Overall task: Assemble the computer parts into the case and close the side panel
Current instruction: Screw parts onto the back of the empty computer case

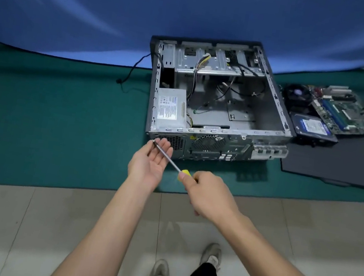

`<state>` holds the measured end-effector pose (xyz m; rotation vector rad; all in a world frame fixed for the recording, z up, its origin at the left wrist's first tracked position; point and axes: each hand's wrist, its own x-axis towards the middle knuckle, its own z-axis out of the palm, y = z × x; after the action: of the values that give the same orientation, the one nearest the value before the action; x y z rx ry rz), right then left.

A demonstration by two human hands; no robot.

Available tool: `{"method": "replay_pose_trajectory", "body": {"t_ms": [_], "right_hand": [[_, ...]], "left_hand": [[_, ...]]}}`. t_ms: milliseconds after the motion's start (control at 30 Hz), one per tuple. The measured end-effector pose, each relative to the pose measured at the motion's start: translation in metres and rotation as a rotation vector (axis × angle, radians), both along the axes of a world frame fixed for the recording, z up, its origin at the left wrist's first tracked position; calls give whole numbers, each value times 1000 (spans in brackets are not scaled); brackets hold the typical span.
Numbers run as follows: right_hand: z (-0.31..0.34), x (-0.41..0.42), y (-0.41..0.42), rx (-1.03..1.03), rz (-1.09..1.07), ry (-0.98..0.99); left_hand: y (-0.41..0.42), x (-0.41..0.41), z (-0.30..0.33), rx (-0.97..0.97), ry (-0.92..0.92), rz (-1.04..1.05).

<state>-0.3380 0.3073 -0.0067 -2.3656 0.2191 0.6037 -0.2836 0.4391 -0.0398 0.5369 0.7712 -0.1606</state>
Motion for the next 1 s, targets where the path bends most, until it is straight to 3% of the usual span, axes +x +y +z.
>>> {"method": "replay_pose_trajectory", "body": {"t_ms": [433,800,1000], "right_hand": [[-14,-28,44,64,-236,-40],[-11,-29,60,108,-285,-24],[-8,-28,71,117,-282,-32]], "left_hand": [[10,10,-2,-28,17,-137],[16,16,-3,0,30,-191],[15,19,3,232,25,-244]]}}
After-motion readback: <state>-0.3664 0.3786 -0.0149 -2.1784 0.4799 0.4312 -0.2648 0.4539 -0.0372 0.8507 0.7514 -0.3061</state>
